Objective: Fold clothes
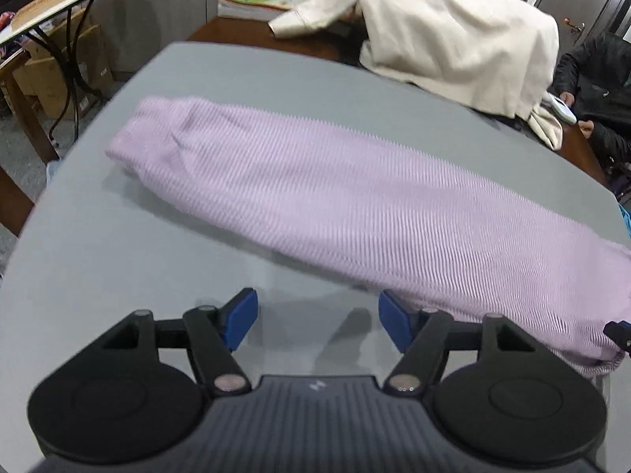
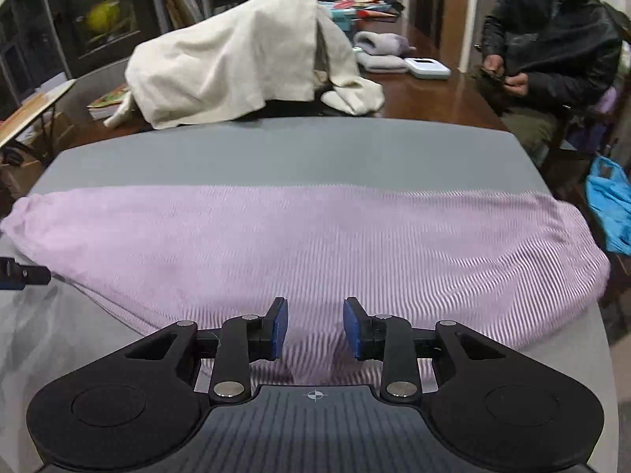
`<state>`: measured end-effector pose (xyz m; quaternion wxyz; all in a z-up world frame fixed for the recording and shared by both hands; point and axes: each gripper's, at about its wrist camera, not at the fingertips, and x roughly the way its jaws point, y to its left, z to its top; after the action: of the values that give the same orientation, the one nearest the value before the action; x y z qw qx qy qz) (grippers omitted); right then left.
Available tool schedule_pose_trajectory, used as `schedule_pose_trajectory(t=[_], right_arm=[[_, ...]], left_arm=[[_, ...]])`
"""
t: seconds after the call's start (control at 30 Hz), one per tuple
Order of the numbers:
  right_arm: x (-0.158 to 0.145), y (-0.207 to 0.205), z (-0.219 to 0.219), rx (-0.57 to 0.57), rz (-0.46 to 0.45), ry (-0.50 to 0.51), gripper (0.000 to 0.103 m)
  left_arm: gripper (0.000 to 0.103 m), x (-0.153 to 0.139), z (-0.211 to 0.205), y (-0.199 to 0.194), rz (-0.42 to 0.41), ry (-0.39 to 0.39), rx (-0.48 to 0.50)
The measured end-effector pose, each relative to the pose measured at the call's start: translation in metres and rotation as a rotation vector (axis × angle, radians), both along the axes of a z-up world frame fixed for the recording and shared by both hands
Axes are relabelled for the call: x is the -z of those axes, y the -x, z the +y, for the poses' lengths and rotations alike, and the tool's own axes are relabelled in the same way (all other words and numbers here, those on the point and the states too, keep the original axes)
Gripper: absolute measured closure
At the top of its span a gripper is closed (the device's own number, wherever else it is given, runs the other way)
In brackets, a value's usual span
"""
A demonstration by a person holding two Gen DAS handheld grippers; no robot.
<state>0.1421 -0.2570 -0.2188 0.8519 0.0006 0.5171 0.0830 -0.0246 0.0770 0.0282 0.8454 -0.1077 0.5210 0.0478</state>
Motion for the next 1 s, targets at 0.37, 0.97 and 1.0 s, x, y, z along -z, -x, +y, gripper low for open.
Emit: schedule_pose_trajectory(t=[0.37, 0.97, 1.0], right_arm=[[-0.028, 0.043, -0.016, 0.091, -0.012, 0.028, 0.070], [-0.050, 0.036, -0.036, -0.003, 0.041, 0.037, 0.048], [-0.052, 0.032, -0.032, -0.027, 0.041, 0.048, 0.045]], left_arm=[[0.000, 0.007, -0.029, 0.019, 0.014, -0.093, 0.070], [0.000, 0.008, -0.041, 0.021, 0.040, -0.133, -0.006], [0.000, 0.008, -0.042, 0.021, 0.040, -0.133, -0.011]])
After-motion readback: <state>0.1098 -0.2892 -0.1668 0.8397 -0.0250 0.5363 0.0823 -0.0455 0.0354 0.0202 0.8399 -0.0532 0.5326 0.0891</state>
